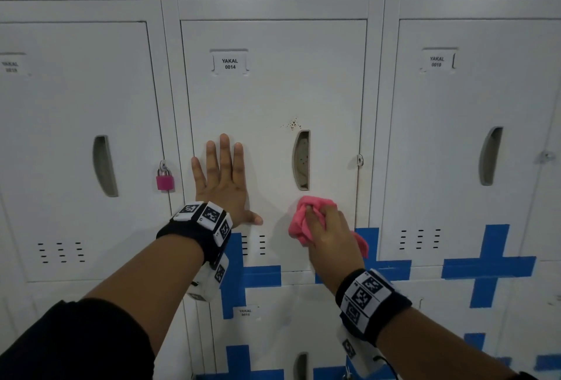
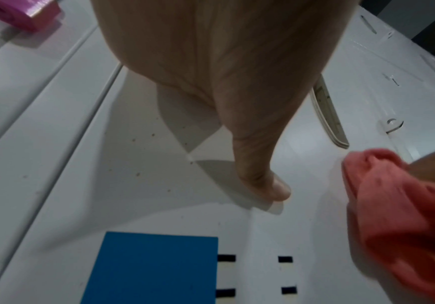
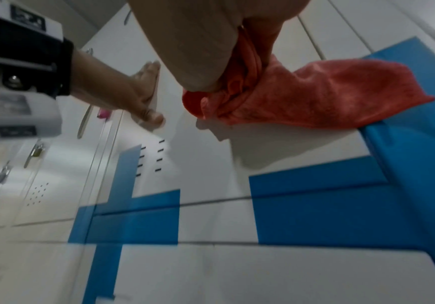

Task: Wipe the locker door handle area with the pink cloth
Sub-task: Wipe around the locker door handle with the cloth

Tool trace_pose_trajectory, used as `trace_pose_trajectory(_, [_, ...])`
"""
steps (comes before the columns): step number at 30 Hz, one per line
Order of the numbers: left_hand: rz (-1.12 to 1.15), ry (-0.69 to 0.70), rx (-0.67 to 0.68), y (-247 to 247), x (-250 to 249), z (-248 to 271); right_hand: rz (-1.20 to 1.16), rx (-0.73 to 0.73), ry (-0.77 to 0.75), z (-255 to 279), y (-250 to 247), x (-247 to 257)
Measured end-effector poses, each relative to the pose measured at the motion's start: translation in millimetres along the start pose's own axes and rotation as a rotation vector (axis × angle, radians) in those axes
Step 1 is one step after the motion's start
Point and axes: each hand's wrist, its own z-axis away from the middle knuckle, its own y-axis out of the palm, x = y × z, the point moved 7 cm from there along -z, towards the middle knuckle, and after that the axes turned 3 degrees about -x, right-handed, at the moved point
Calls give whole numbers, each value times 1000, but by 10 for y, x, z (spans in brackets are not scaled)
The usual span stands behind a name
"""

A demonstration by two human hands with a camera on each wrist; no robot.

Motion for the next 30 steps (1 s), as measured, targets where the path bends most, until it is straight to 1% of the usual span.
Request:
trace_pose_trajectory(3, [-2, 0, 1, -4, 0, 4, 55, 122, -171, 174, 169, 71])
trace_pose_trajectory(4, [0, -2, 3, -5, 2, 5, 65, 139, -238, 222, 202, 79])
trace_pose_trajectory(6, [2, -9, 13, -5, 5, 11, 57, 173, -294, 249, 210, 86])
trace_pose_trajectory(8, [0, -19, 25, -8, 2, 16, 22, 63, -292, 117, -11, 129])
trace_pose_trajectory(9, [-3, -24, 27, -8, 1, 14, -23, 8, -243, -5, -150, 144])
trace_pose_trajectory(11, [-6, -36, 27, -12, 1, 9, -79, -191, -194, -336, -534, 254])
trace_pose_trajectory(12, [-4, -41, 30, -16, 0, 10, -126, -260, -189, -496, -720, 324])
trace_pose_trajectory(15, [-4, -46, 30, -31, -4, 20, -366, -385, -146, -960, -1117, 490])
trace_pose_trajectory(17, [-10, -47, 32, -29, 0, 23, -357, -448, -53, -1210, -1153, 398])
trace_pose_trajectory(18, [-16, -48, 34, -28, 1, 21, -315, -440, -26, -1277, -1131, 366])
trace_pose_trajectory(19, [-22, -51, 36, -26, 5, 17, -209, -442, -52, -1299, -1105, 371])
trace_pose_trajectory(20, [-25, -51, 38, -22, 9, 14, -141, -432, -95, -1301, -1069, 389])
trace_pose_trajectory(22, [-24, -50, 35, -20, 10, 9, -119, -370, -174, -1264, -998, 449])
trace_pose_trajectory(23, [-24, -47, 33, -22, 10, 9, -113, -361, -209, -1242, -976, 483])
trace_pose_trajectory(24, [-25, -47, 32, -22, 8, 11, -56, -343, -252, -1220, -943, 532])
trace_pose_trajectory(26, [-27, -50, 32, -21, 10, 18, 88, -255, -360, -1139, -783, 607])
trace_pose_trajectory(27, [-28, -50, 31, -23, 6, 21, 129, -193, -387, -1072, -688, 610])
trace_pose_trajectory(28, [-28, -50, 31, -26, 0, 22, 153, -131, -407, -988, -596, 604])
trace_pose_trajectory(30, [-26, -51, 33, -26, -2, 26, 172, -78, -468, -820, -548, 593])
